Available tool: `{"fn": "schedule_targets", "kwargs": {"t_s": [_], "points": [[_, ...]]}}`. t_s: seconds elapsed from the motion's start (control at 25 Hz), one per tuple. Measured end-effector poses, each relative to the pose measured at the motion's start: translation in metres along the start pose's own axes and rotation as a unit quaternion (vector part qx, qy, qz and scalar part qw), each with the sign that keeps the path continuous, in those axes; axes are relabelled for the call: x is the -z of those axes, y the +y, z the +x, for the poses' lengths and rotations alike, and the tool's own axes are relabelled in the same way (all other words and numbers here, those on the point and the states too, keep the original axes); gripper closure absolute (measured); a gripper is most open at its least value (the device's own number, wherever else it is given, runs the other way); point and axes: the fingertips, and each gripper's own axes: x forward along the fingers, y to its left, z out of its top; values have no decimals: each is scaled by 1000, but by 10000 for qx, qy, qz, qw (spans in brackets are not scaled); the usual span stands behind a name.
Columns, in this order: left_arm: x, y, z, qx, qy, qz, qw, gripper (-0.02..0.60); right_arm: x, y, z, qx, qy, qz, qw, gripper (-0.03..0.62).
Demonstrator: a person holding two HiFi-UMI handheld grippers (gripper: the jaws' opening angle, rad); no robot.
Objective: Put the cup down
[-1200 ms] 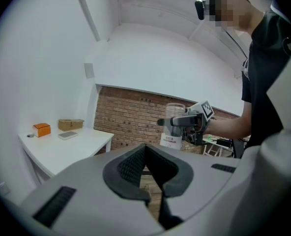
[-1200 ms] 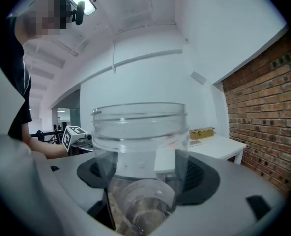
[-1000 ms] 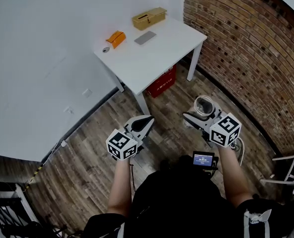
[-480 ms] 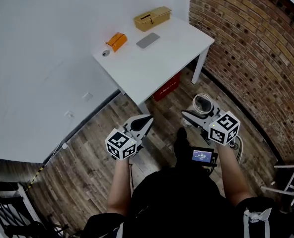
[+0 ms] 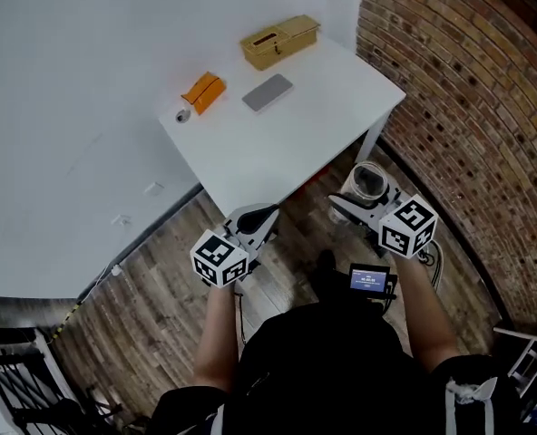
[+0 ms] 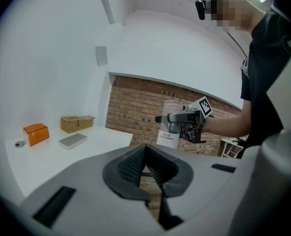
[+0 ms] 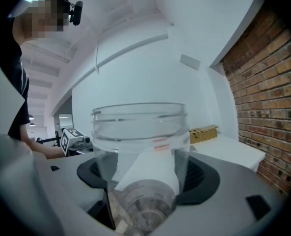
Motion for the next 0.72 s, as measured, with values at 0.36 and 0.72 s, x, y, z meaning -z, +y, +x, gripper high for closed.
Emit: {"fn": "schedule_targets", "kwargs": {"t_s": [0.36,0.72], "points": [[-39,49,78,-54,9,6,10000,574,-37,-95,39,-217,-18,-61,9997,227],[-48,86,87,-73,8,-81,9999,574,-39,-108,74,-313,47,31,9995,227]]}}
